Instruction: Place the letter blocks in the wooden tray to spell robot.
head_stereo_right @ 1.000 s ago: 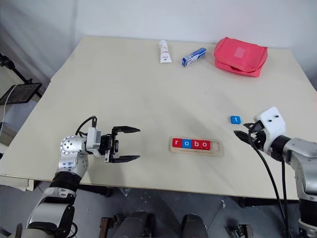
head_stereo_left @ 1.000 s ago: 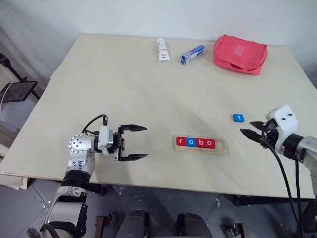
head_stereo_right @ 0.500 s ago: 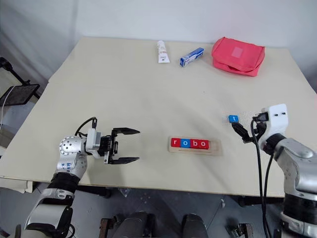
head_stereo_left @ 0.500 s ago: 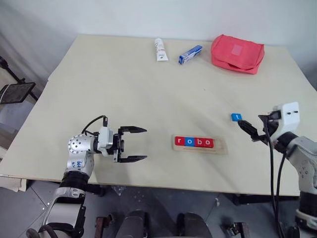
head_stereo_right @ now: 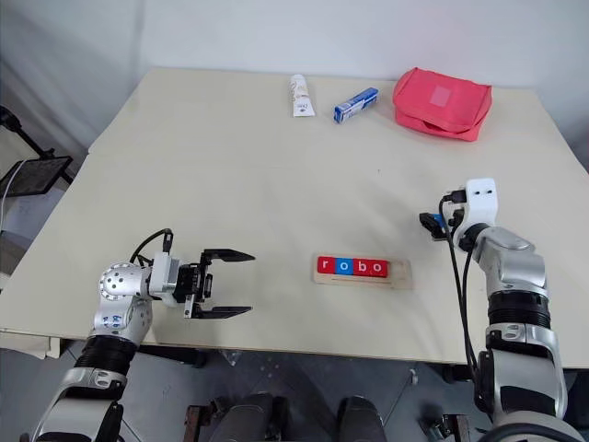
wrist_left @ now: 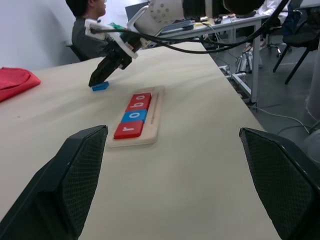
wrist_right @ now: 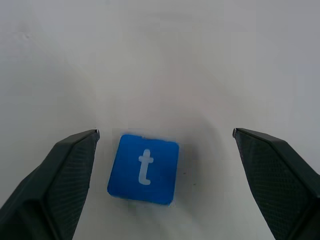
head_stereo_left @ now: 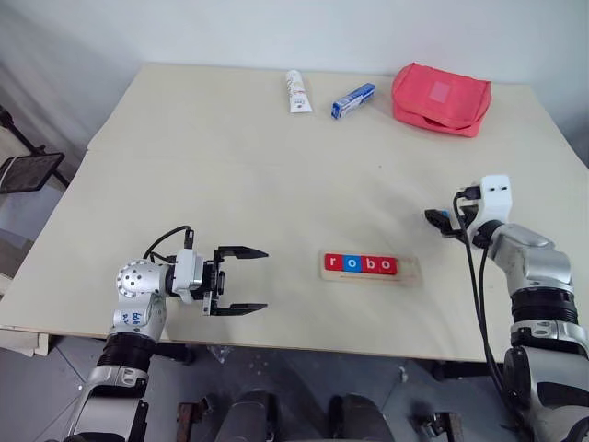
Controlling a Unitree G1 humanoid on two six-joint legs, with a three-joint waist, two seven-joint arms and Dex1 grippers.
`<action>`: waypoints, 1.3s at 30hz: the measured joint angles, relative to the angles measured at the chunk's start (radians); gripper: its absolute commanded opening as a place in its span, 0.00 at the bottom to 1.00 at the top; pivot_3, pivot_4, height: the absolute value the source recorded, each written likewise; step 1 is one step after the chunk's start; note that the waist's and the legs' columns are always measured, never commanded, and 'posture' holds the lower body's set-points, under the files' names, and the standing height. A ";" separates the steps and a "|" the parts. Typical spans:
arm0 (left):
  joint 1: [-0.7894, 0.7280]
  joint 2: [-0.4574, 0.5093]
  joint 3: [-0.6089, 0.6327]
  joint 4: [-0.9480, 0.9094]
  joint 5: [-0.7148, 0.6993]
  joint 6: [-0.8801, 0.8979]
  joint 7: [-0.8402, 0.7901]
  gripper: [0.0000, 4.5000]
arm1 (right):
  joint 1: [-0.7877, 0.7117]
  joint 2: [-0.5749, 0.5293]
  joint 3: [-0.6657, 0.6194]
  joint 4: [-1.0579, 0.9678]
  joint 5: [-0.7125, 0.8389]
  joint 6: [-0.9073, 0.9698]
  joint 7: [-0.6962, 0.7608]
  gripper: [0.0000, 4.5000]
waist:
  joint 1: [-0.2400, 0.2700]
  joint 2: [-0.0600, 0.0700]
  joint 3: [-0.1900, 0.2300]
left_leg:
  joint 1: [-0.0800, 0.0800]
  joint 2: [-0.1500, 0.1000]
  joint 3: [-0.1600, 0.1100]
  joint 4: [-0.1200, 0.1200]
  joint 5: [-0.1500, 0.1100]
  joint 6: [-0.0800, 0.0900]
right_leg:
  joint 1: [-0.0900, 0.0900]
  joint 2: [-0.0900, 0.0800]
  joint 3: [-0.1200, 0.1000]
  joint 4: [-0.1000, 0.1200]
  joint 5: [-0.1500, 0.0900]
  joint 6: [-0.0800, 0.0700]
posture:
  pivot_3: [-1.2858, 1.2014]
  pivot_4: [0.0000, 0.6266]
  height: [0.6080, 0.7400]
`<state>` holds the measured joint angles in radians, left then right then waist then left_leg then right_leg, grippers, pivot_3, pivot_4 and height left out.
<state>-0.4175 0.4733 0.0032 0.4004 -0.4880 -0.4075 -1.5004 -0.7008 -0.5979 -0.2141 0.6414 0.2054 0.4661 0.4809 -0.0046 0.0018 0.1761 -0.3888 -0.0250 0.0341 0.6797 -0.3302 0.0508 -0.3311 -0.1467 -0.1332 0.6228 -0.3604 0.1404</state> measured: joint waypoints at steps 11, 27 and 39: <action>0.003 0.017 0.022 -0.008 -0.010 0.023 0.000 1.00 | -0.018 0.019 0.012 0.048 -0.015 -0.057 0.004 0.79 | -0.008 0.000 0.000 | 0.001 0.001 0.000 0.001 0.000 0.000 | 0.000 0.000 0.000 0.001 0.000 0.000 | 0.52 0.24 1.00; -0.059 0.005 0.022 0.052 -0.016 0.048 0.000 1.00 | 0.178 0.035 -0.043 -0.287 0.029 0.060 -0.099 0.33 | 0.002 0.000 0.000 | -0.001 0.000 -0.002 -0.001 0.000 0.000 | -0.001 0.000 0.000 0.001 0.000 0.000 | 0.52 0.24 1.00; -0.110 -0.023 0.009 0.142 -0.015 0.022 -0.001 1.00 | 0.629 0.172 -0.189 -1.166 0.165 0.499 -0.285 0.33 | 0.005 0.000 0.000 | -0.003 -0.001 0.002 -0.001 0.000 0.000 | -0.007 0.000 0.003 0.005 0.000 0.000 | 0.52 0.24 1.00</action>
<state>-0.5277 0.4506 0.0125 0.5424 -0.5027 -0.3854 -1.5017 -0.0717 -0.4254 -0.4032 -0.5244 0.3699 0.9648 0.1956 0.0008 0.0022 0.1762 -0.3921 -0.0256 0.0356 0.6789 -0.3301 0.0507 -0.3385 -0.1468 -0.1304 0.6274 -0.3604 0.1404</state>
